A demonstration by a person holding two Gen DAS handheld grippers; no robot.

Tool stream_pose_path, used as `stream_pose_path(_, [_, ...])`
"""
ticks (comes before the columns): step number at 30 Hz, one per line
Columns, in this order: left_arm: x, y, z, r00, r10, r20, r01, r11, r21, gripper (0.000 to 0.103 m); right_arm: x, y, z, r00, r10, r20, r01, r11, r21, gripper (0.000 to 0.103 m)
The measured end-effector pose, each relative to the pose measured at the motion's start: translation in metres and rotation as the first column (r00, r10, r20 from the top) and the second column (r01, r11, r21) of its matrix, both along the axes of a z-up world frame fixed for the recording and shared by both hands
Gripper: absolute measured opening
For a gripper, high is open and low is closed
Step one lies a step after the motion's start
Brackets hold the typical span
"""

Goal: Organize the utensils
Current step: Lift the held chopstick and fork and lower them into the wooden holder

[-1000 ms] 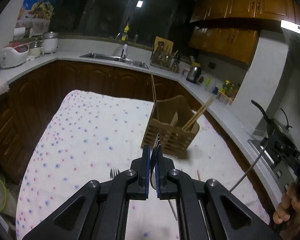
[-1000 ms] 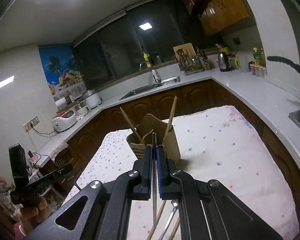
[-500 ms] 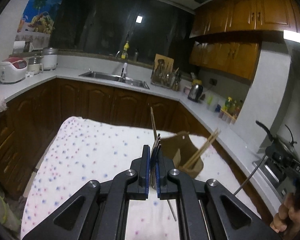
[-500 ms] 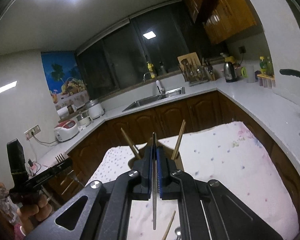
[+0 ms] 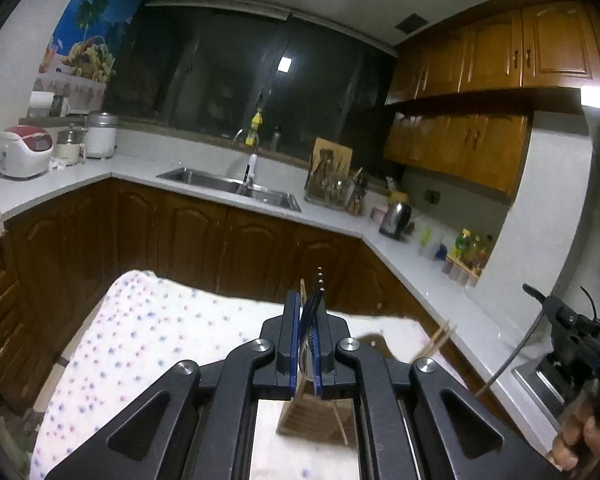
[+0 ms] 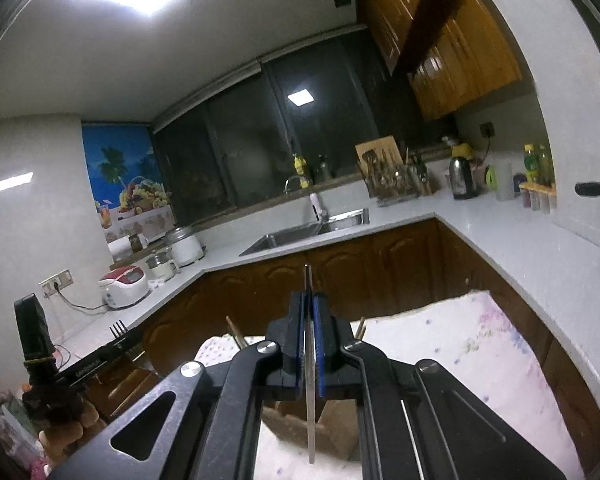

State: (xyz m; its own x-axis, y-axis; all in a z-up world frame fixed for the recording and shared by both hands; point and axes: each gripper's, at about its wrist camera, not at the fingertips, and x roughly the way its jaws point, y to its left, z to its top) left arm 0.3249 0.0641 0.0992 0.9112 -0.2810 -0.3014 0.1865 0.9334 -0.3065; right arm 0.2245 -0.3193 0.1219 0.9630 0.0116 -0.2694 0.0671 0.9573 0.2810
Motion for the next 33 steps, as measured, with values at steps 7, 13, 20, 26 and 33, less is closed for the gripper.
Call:
stream_pose_path(7, [0.034, -0.013, -0.013, 1.000, 0.011, 0.019, -0.011, 1.000, 0.003, 0.004, 0.023, -0.004, 0.006, 0.999, -0.007, 0.046, 0.007, 1.000, -0.004, 0.004])
stream_pose_path(13, [0.060, -0.032, -0.027, 0.999, 0.014, 0.035, -0.015, 0.999, 0.038, 0.004, 0.044, -0.003, -0.004, 0.999, -0.014, 0.045, 0.015, 1.000, -0.020, 0.004])
stream_pose_path(20, [0.090, -0.046, -0.059, 0.999, 0.012, -0.033, -0.011, 0.999, 0.044, 0.004, 0.060, -0.005, -0.033, 1.000, -0.028, 0.013, 0.028, 1.000, 0.007, 0.004])
stream_pose_path(26, [0.108, -0.057, -0.073, 0.996, 0.016, -0.083, -0.010, 0.997, 0.073, 0.004, 0.064, -0.014, -0.066, 0.998, -0.050, -0.029, 0.052, 0.996, 0.066, 0.004])
stream_pose_path(33, [0.110, -0.068, -0.077, 0.992, 0.021, -0.127, -0.009, 0.996, 0.093, 0.004, 0.072, -0.023, -0.090, 0.995, -0.051, -0.088, 0.061, 0.991, 0.121, 0.004])
